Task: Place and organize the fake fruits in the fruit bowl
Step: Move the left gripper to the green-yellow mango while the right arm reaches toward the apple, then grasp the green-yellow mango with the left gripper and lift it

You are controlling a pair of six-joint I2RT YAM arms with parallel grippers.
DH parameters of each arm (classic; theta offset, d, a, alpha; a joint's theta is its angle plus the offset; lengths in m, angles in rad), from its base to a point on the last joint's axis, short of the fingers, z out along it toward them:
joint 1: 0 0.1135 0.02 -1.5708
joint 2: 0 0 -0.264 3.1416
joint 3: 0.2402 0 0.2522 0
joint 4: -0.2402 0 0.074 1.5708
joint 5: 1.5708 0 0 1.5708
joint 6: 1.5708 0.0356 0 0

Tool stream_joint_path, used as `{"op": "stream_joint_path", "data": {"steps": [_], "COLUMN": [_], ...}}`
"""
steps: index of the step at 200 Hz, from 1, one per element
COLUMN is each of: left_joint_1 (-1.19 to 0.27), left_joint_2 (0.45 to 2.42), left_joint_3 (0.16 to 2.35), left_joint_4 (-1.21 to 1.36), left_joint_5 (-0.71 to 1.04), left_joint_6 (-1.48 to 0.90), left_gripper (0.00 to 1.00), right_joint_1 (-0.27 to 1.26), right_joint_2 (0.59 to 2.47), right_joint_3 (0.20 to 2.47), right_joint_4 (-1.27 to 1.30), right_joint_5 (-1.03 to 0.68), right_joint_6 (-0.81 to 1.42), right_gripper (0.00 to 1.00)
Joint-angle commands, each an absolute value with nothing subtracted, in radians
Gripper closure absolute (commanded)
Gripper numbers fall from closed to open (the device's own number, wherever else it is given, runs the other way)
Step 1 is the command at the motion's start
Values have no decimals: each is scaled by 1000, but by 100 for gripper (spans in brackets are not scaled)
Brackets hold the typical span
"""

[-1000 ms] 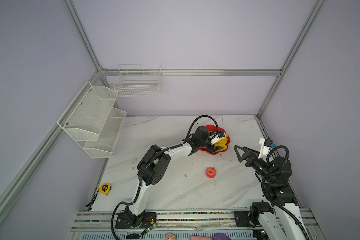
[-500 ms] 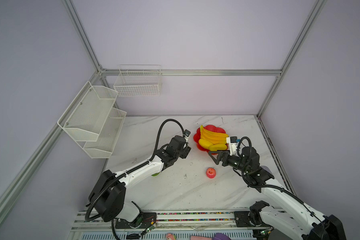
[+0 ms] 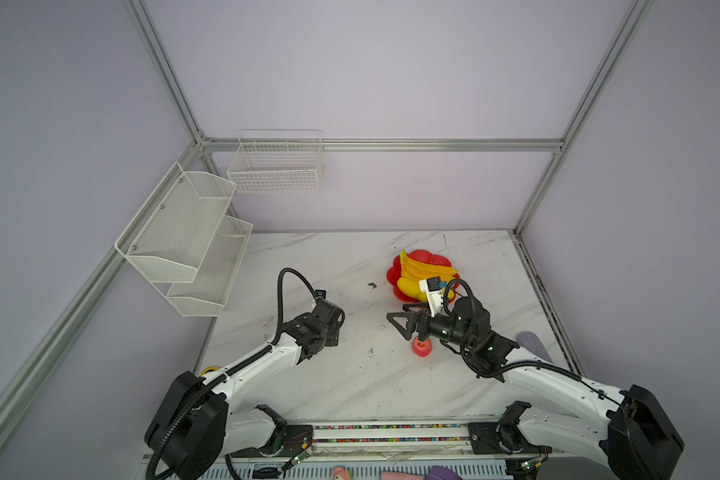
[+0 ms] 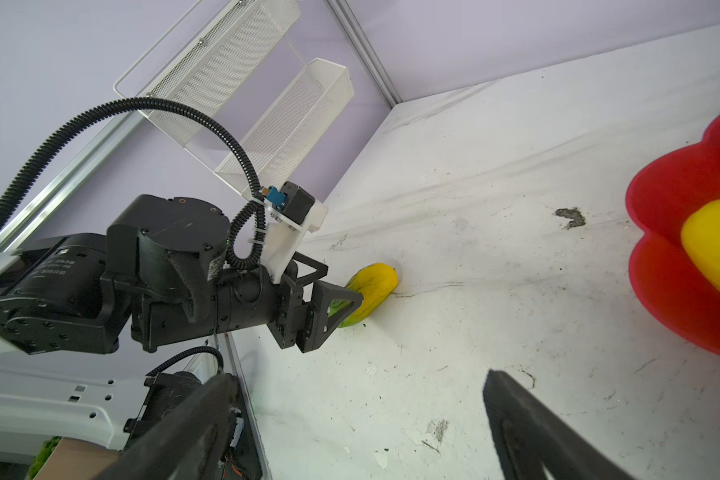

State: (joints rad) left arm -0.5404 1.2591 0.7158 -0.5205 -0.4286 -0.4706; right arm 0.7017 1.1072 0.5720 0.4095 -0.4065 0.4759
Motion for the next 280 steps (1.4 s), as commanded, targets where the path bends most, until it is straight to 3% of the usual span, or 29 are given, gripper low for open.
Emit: {"op": "stream_joint_path", "data": {"steps": [1,48,85,112,133,165,195,241,280], "left_joint_1": [-480,-447,-458,-470,-511,-634,-661,-668,-667], "left_joint_2": [1319,1447,1483,1499,1483,1482,1559,1809,2095], "left_joint_3": [703,741,769,796,842,1031,1219,1473,1803], "left_joint_4": [-505,-464,-438,-424,-419,-391,-293,-48,-32], "left_joint_5": [-356,-291,-262,-258,-287,-381,-294,80,184], "left_joint_6": [-517,-476,-442,-410,-370,-173,-1,484,734], "left_gripper": [17,21,44,66,67,67,69,71,70], "right_joint_1": [706,706,706,697,601,295,136,84,83], "right_joint_2": [1102,1114,1123,1126,1123,1105,1098,1099,1087], "right_joint_3": [573,565,578,608,621,608,587,491,460], "right_joint_4": [456,465,458,426,411,399,401,531,612], "right_joint_5": [-403,-399,-402,-373,-376,-473,-503,-444,-478], "right_joint_6": [459,450,434,443,477,543,502,468,465], "right_gripper": [3,3,3,3,3,3,3,3,3]}}
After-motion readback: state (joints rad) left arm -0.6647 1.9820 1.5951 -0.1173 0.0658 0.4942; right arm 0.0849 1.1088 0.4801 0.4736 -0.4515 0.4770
